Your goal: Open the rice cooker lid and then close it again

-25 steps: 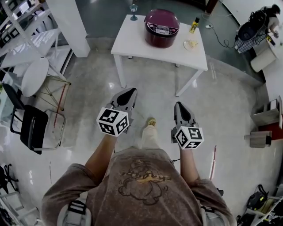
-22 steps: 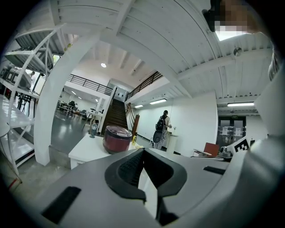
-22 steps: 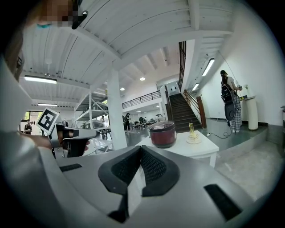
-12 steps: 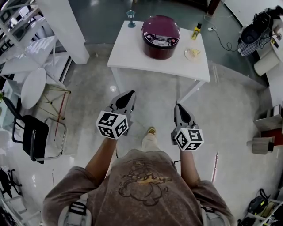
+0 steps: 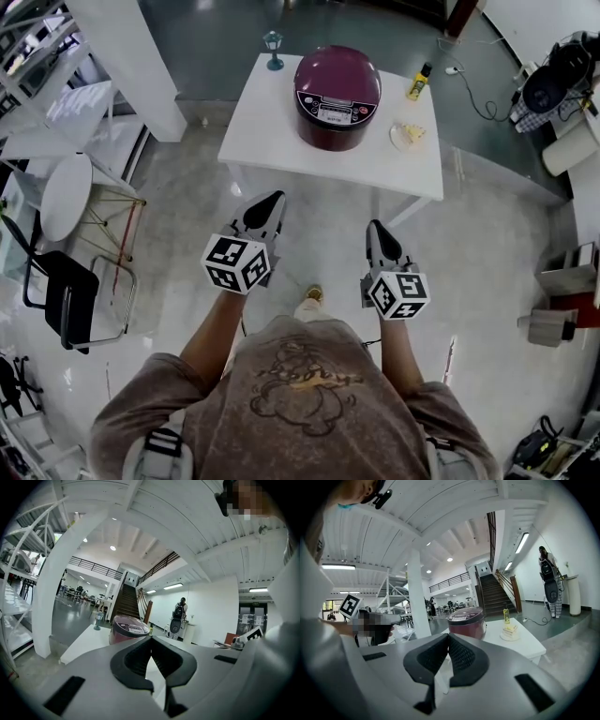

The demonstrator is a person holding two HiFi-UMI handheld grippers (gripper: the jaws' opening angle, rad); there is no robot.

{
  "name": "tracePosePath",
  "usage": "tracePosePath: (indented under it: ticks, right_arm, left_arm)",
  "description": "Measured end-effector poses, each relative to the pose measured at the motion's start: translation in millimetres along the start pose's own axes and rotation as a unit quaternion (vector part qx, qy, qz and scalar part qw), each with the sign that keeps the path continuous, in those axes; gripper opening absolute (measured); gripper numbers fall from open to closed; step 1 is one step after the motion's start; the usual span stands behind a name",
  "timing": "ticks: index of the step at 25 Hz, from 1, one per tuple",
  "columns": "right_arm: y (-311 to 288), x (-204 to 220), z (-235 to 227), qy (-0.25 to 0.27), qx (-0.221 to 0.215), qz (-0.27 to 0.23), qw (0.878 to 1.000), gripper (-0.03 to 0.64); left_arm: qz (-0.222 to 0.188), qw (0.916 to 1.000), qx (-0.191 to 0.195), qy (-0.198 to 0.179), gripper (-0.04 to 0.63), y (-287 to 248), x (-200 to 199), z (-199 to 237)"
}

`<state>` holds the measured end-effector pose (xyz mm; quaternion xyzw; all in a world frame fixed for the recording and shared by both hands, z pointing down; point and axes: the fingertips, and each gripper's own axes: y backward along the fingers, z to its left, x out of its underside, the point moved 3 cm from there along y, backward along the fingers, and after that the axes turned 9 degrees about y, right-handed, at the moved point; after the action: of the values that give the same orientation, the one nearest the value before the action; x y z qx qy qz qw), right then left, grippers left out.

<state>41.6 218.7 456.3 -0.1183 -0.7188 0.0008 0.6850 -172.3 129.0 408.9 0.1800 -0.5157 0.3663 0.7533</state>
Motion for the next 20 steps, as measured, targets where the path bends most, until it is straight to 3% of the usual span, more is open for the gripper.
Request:
tracePosePath:
  ticks: [12, 20]
  right_arm:
    - [-65, -16, -73, 0.004, -0.032, -0.003, 0.999, 0.002]
    - [-92, -12, -85, -0.003, -0.057, 0.005, 0.998, 0.002]
  left_arm:
    - [-0.021, 0.9994, -0.028, 0.003, 0.021, -80, -17, 7]
    - [-0.021, 0.9983, -0.055, 0.007, 0.021, -93, -17, 19]
